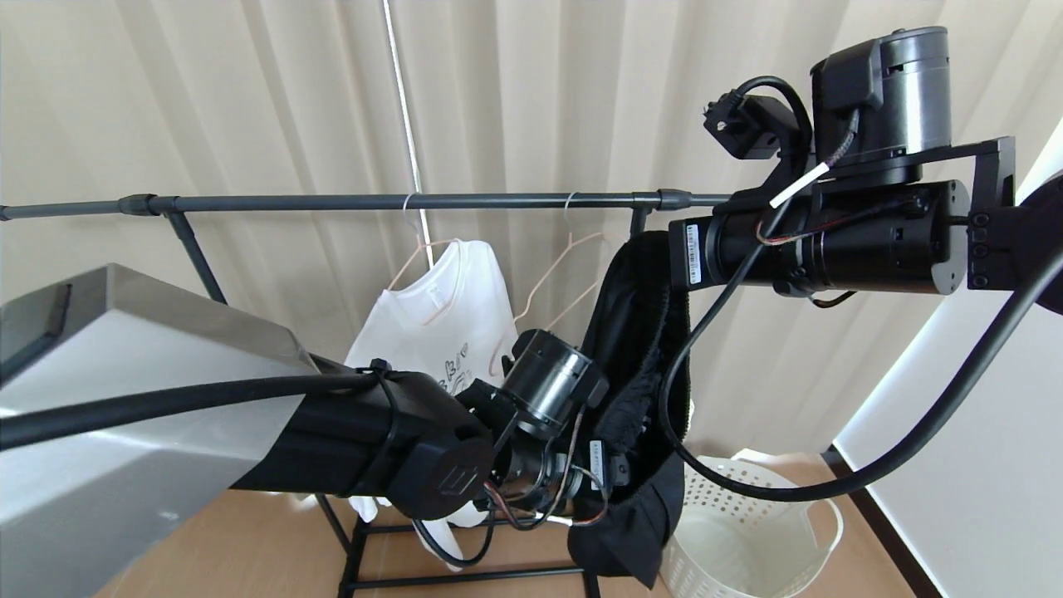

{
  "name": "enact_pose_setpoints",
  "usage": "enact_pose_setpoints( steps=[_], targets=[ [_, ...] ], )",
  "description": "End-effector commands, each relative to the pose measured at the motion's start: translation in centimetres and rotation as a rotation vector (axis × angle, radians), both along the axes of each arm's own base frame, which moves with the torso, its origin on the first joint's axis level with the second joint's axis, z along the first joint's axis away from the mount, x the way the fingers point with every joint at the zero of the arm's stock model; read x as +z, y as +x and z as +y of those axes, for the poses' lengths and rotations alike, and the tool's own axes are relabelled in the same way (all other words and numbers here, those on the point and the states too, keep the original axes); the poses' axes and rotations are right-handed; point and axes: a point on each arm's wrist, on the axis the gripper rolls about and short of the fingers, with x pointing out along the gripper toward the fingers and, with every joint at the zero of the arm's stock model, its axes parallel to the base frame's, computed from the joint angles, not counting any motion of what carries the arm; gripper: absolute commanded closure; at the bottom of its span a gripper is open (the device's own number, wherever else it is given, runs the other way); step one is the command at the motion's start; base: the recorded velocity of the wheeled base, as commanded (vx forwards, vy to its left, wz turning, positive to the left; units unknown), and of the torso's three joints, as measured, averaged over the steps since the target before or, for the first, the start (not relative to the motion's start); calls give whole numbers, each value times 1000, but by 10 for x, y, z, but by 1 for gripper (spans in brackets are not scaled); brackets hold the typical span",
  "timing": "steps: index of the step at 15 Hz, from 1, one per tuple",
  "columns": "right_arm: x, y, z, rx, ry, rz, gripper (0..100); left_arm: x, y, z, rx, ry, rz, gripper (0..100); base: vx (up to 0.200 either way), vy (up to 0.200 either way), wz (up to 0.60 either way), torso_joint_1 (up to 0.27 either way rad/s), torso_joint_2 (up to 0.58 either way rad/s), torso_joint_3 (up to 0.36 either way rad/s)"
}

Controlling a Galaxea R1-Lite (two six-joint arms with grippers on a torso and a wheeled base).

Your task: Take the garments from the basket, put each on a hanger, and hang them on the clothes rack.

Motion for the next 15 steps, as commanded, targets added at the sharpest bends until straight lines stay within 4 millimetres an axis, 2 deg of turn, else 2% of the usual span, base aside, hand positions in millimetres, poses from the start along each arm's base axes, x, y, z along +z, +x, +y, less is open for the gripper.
enact_pose_setpoints(
  steps=[1,2,5,8,9,10,14,15],
  targets=[
    [2,1,-3,-11,2,-6,100,-7,-5,4,10,32,11,0,0,0,0,0,0,0],
    [3,2,-5,-15,4,-9,100,-8,-8,6,19,50,4,100,0,0,0,0,0,0],
    [4,5,-8,-29,6,-13,100,2,-18,15,34,61,-17,100,0,0,0,0,0,0],
    [6,10,-17,-58,0,-20,100,35,-26,39,86,31,-89,100,0,0,0,0,0,0],
    [5,9,-17,-62,-13,-18,100,40,-25,43,102,27,-103,100,0,0,0,0,0,0],
    [0,8,-17,-71,-61,-14,100,58,-21,56,138,-2,-148,100,0,0,0,0,0,0],
    [-20,-6,-9,-36,-243,73,100,103,-1,82,189,-55,-292,100,0,0,0,0,0,0],
    [-23,-5,-7,-53,-262,78,100,109,4,85,196,-55,-314,100,0,0,0,0,0,0]
  ],
)
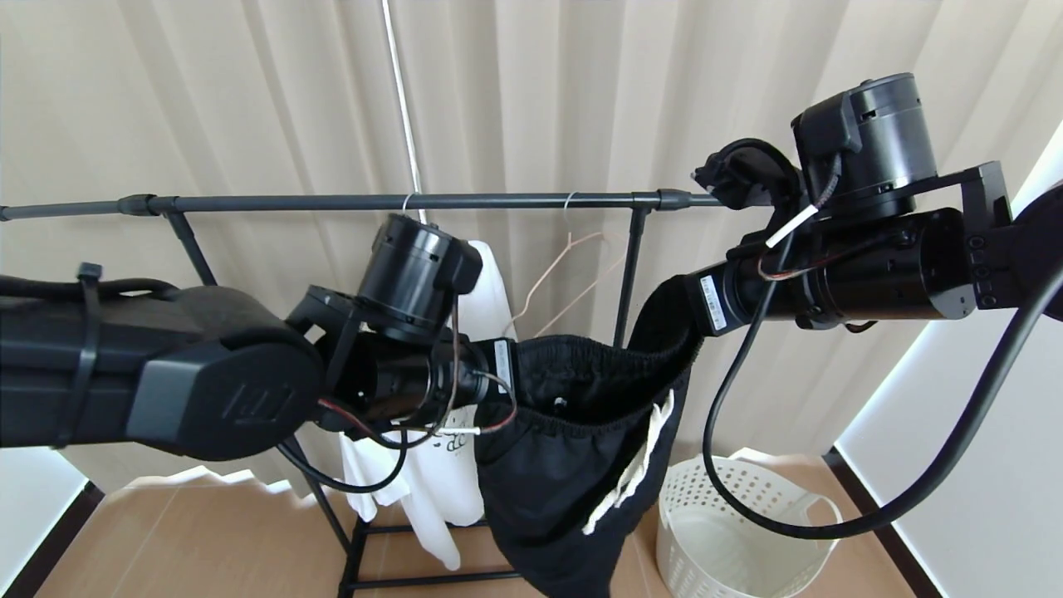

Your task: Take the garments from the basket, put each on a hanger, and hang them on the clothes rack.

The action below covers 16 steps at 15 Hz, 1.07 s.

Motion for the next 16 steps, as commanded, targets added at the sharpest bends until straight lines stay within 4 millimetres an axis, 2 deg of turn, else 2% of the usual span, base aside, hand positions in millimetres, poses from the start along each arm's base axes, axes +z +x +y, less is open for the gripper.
enact_pose_setpoints(
  steps=[1,6,11,16],
  targets=[
    [-4,-3,8,14,-21,11,100,22,5,10,23,-33,-65,100,0,0,0,0,0,0],
    [-1,-2,6,-26,-46,3,100,24,11,18,109,34,-115,100,0,0,0,0,0,0],
    [4,26,-14,-164,-58,-31,100,37,14,46,192,24,-146,100,0,0,0,0,0,0],
    [7,47,-29,-232,-48,-44,100,30,12,64,237,43,-124,100,0,0,0,0,0,0]
  ],
)
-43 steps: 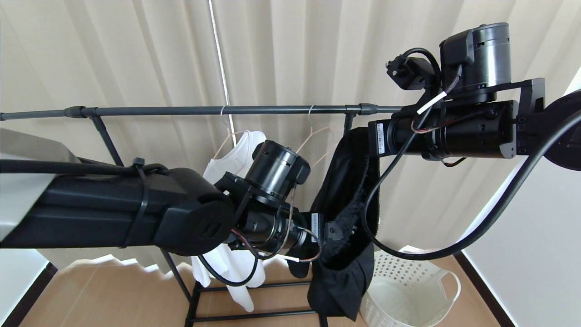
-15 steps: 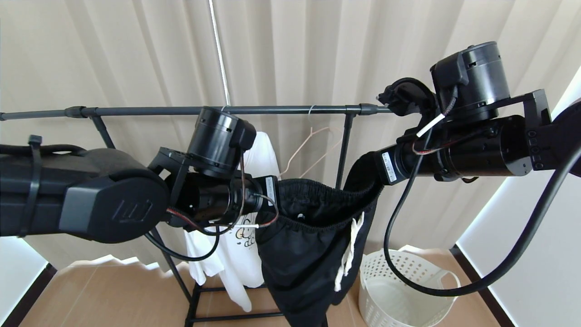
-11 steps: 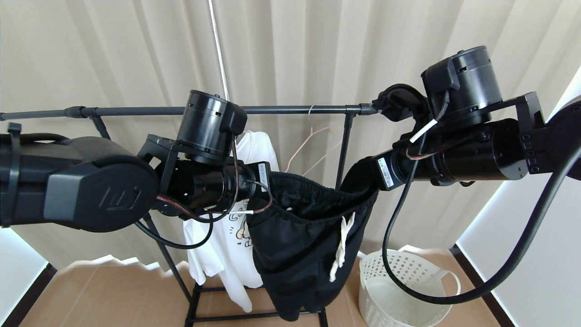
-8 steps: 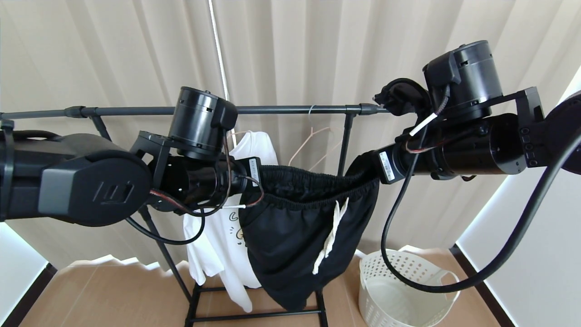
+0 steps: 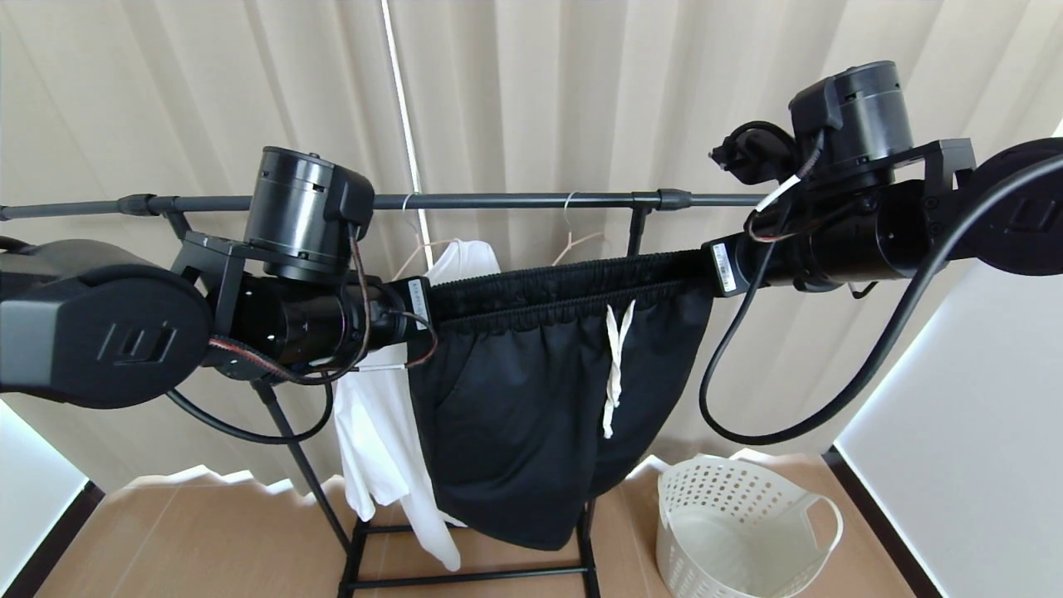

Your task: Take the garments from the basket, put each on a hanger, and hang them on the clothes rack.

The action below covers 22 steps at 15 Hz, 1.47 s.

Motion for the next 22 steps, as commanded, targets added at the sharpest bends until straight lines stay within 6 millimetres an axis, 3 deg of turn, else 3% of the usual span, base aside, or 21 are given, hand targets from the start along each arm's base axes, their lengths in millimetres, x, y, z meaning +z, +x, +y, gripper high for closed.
enact_pose_setpoints(
  steps=[1,6,13,17,22],
  targets=[
    [-2,6,-2,-14,-2,2,100,1,-2,6,17,-1,-3,100,0,0,0,0,0,0],
    [-2,-8,4,20,-21,41,100,6,1,2,-16,2,-27,100,0,0,0,0,0,0],
    [5,-64,15,159,-89,122,100,22,51,-23,-88,-78,-96,100,0,0,0,0,0,0],
    [-4,-94,36,285,-128,155,100,37,83,-38,-142,-160,-206,100,0,0,0,0,0,0],
    [-12,-129,77,424,-88,184,100,44,95,-46,-175,-190,-244,100,0,0,0,0,0,0]
  ],
)
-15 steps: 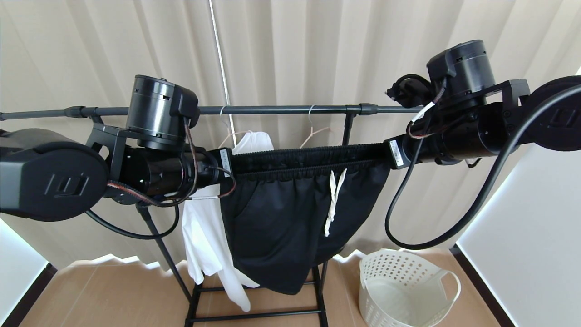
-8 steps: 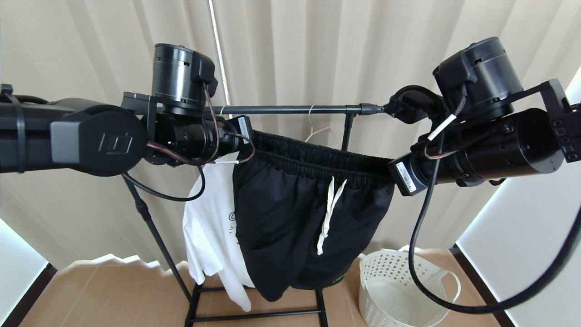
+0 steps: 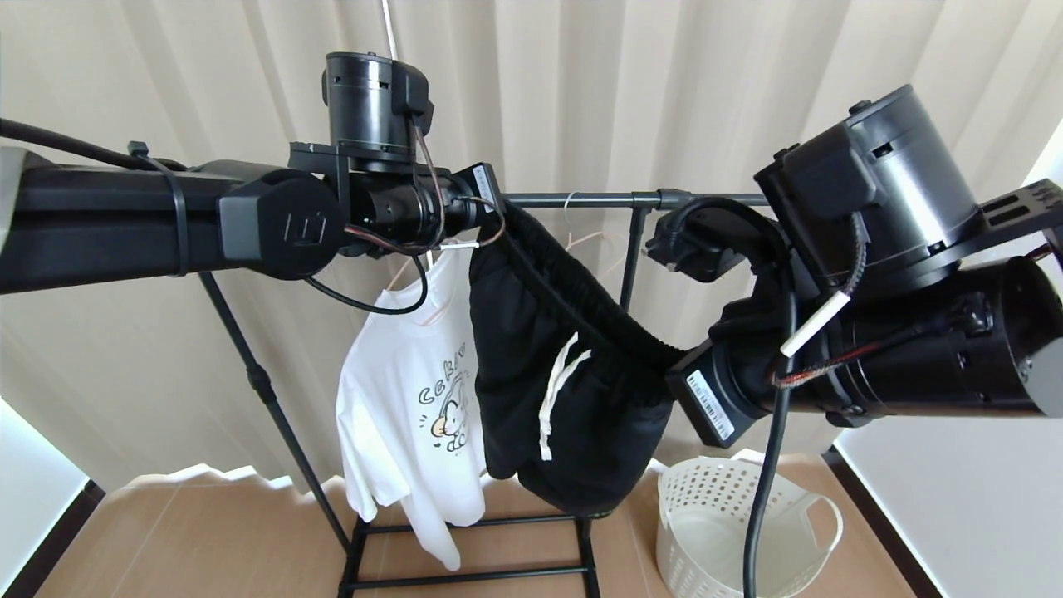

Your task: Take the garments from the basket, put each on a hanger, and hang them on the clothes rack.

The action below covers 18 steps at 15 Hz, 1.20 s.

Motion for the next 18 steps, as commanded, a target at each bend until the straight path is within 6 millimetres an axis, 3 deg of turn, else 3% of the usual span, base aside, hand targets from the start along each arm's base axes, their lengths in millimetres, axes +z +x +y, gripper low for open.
enact_pose_setpoints(
  steps=[1,5,13,15,16,17,18],
  targets=[
    [-7,-18,25,68,27,31,100,-4,8,-4,0,-2,1,100,0,0,0,0,0,0],
    [-17,-33,48,126,60,101,100,-4,11,-6,-1,-6,-7,100,0,0,0,0,0,0],
    [-15,-44,54,198,99,117,100,-4,10,-6,-1,-6,-4,100,0,0,0,0,0,0],
    [-21,-38,53,179,77,125,100,-2,8,-5,0,-3,-3,100,0,0,0,0,0,0],
    [-25,-15,40,113,49,114,100,4,3,-1,5,-2,-6,100,0,0,0,0,0,0],
    [-25,-15,40,113,49,114,100,4,3,-1,5,-2,-6,100,0,0,0,0,0,0],
    [-25,16,16,45,-15,71,100,13,-11,14,24,20,35,100,0,0,0,0,0,0]
  ],
)
